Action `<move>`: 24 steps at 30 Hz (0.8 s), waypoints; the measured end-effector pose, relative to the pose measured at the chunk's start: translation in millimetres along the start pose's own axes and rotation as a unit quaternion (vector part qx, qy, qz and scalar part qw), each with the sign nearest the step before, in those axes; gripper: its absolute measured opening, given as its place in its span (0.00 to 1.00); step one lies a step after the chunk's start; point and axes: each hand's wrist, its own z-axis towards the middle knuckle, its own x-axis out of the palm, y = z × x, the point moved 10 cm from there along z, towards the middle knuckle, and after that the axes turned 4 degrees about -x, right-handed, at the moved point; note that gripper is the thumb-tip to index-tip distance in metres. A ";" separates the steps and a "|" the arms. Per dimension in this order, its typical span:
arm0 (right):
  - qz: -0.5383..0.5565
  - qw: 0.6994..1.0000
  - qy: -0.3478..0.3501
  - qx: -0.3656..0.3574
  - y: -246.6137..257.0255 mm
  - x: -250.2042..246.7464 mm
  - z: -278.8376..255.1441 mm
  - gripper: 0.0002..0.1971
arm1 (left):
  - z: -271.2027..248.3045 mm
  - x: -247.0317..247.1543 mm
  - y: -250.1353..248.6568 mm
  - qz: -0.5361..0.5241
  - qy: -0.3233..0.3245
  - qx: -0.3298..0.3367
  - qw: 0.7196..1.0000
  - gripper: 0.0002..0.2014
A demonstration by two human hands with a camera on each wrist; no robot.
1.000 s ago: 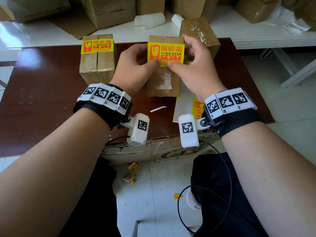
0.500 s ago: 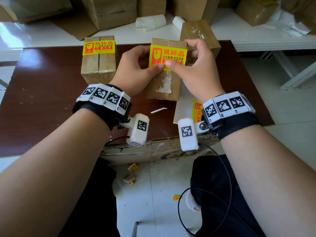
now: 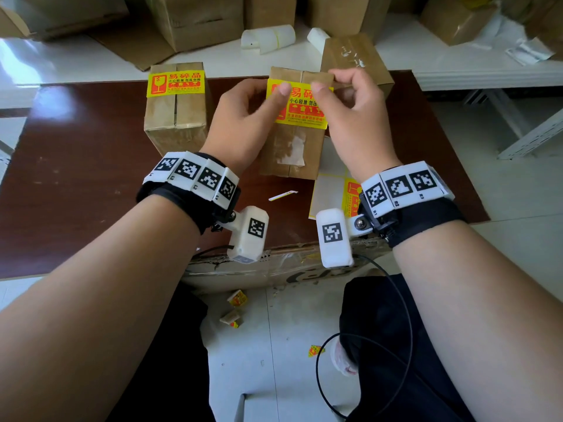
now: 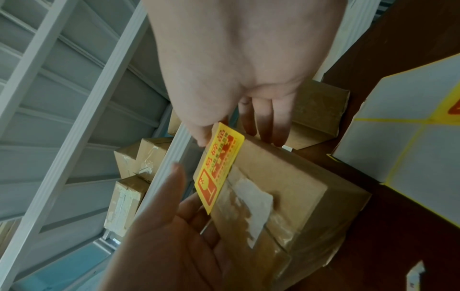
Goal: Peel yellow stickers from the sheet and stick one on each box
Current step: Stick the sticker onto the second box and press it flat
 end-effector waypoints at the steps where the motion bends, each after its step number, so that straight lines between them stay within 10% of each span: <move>1: -0.002 1.000 -0.003 -0.006 1.8 0.0 -1.2 0.22 | -1.1 1.2 -1.4 0.015 -0.004 0.013 1.000 0.22; 8: -0.041 0.999 0.007 -0.008 2.6 -2.3 -2.0 0.33 | 2.7 0.7 1.2 0.067 0.006 0.034 0.997 0.26; 17: -0.032 0.999 -0.015 -0.007 -0.3 -7.2 3.9 0.09 | 8.9 -1.9 16.3 -0.036 0.013 -0.031 0.999 0.17; 24: -0.009 1.000 0.002 -0.016 5.5 -1.7 -3.0 0.20 | 5.8 -4.9 7.6 -0.027 -0.028 -0.032 0.999 0.06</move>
